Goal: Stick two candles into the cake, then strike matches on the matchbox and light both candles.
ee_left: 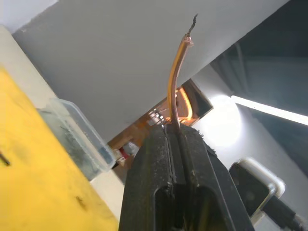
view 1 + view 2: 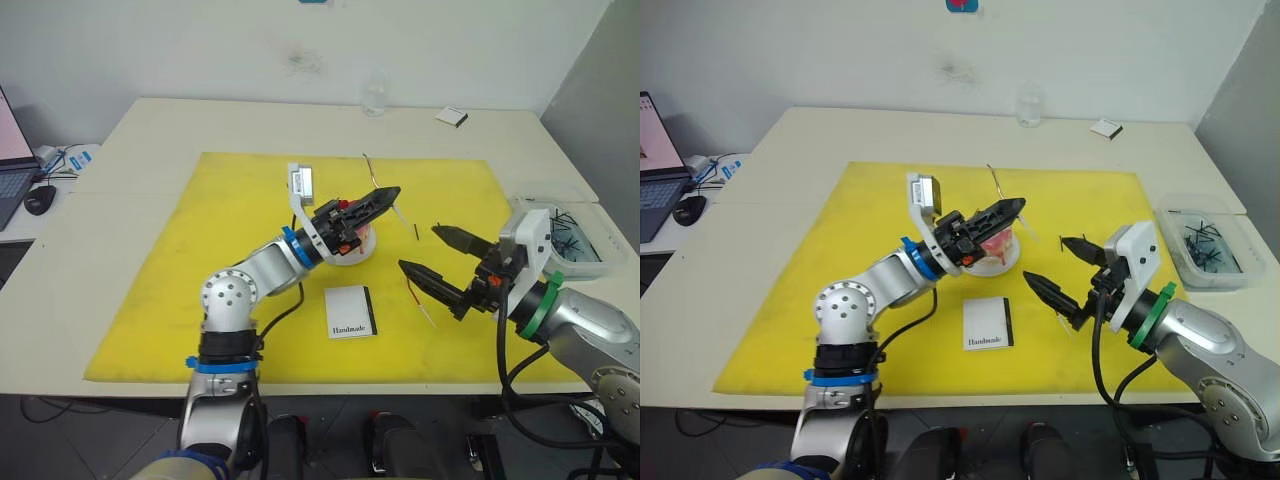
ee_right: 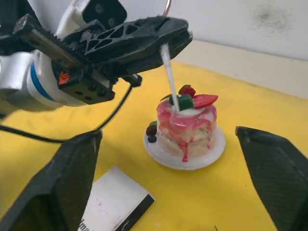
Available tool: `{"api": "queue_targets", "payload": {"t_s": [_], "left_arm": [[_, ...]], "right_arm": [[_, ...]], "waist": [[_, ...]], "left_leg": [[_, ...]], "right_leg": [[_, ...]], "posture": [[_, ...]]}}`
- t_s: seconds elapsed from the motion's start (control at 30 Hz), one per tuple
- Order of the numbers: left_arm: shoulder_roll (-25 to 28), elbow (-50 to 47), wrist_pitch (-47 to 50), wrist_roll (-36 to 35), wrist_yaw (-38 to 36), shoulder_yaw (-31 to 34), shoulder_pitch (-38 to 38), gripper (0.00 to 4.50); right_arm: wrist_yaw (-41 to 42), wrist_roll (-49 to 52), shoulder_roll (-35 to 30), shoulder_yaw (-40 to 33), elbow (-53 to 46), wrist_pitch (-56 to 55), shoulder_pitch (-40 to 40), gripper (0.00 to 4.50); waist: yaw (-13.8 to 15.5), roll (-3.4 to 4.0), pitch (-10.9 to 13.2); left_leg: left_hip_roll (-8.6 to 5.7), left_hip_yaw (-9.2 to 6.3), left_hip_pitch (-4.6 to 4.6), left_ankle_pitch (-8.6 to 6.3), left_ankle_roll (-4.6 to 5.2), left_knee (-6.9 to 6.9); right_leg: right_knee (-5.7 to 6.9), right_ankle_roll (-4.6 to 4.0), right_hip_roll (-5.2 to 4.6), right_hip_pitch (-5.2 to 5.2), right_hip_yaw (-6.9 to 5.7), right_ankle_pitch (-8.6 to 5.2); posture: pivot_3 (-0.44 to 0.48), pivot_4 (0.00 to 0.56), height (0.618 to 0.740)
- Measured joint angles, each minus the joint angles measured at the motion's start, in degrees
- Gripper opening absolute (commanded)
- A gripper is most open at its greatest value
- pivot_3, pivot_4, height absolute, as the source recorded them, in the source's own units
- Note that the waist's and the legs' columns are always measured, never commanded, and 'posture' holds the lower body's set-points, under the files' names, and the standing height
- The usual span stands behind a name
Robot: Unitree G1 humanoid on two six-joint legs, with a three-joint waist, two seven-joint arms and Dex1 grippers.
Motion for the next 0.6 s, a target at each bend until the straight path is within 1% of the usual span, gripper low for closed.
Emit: {"api": "queue_targets", "payload": {"t_s": [0.07, 0.13, 0.2, 0.3, 0.33, 0.4, 0.53, 0.6], "left_arm": [[5.43, -0.64, -0.03, 2.34, -2.34, 0.06, -1.27, 0.0], [10.32, -0.67, -0.5, 5.32, -5.64, 0.05, -3.28, 0.0], [14.41, -0.04, -1.42, 8.48, -9.22, -0.61, -5.31, 0.0], [18.48, 3.04, -4.25, 13.71, -14.33, -1.85, -8.07, 0.0], [19.15, 4.96, -5.79, 16.07, -16.01, -2.53, -8.79, 0.0], [19.21, 8.47, -8.61, 19.97, -18.38, -3.76, -9.2, 0.0], [18.49, 14.55, -12.69, 25.85, -20.92, -5.16, -9.38, 0.0], [17.8, 15.65, -13.88, 27.47, -21.95, -5.45, -9.46, 0.0]], "right_arm": [[0.73, -3.6, -1.13, 3.5, 0.76, -0.04, -2.62, 4.48], [0.69, -6.84, -0.52, 7.45, 2.29, 0.02, -6.82, 4.48], [0.49, -8.72, 1.92, 10.48, 4.07, 0.32, -11.11, 4.48], [-0.66, -11.63, 6.63, 14.85, 7.09, 0.89, -16.85, 4.48], [-1.36, -13.12, 8.79, 16.33, 8.64, 0.92, -18.75, 4.48], [-1.94, -15.1, 10.92, 17.85, 10.14, 0.93, -19.99, 4.48], [-2.08, -17.68, 12.6, 18.72, 11.13, 1.0, -20.01, 4.48], [-2.11, -18.41, 13.16, 18.71, 11.31, 1.13, -20.02, 4.48]], "waist": [[-0.02, 0.0, 0.0], [0.14, 0.0, 0.0], [0.18, 0.0, 0.0], [0.18, 0.0, 0.0], [0.22, 0.0, 0.0], [0.58, 0.0, 0.0], [0.83, -0.01, 0.01], [0.81, -0.01, 0.01]], "left_leg": [[0.03, 0.0, 0.01, 0.0, 0.0, -0.01], [0.02, 0.02, -0.01, 0.0, -0.01, -0.03], [0.02, 0.06, -0.02, 0.0, -0.01, -0.03], [0.03, 0.08, -0.02, 0.0, 0.0, -0.06], [0.15, 0.09, -0.03, 0.0, 0.0, -0.08], [0.37, 0.1, -0.09, 0.0, -0.01, -0.08], [0.39, 0.18, -0.23, -0.01, 0.0, -0.08], [0.42, 0.2, -0.23, -0.01, 0.0, -0.08]], "right_leg": [[0.01, -0.01, 0.01, -0.01, -0.02, 0.0], [-0.01, -0.01, -0.01, -0.03, -0.04, 0.0], [-0.03, -0.01, -0.02, -0.04, -0.03, 0.0], [-0.06, -0.01, -0.05, -0.05, -0.03, -0.01], [-0.05, -0.01, -0.06, -0.07, -0.04, -0.01], [-0.07, -0.02, -0.08, -0.07, -0.08, -0.01], [-0.07, -0.01, -0.11, -0.24, -0.05, -0.01], [-0.05, -0.01, -0.1, -0.25, -0.05, -0.01]], "posture": [[0.0, 0.15, 0.74], [0.0, 0.15, 0.74], [0.0, 0.15, 0.74], [0.0, 0.15, 0.74], [0.0, 0.15, 0.74], [0.0, 0.15, 0.74], [0.0, 0.15, 0.74], [0.0, 0.15, 0.74]]}}
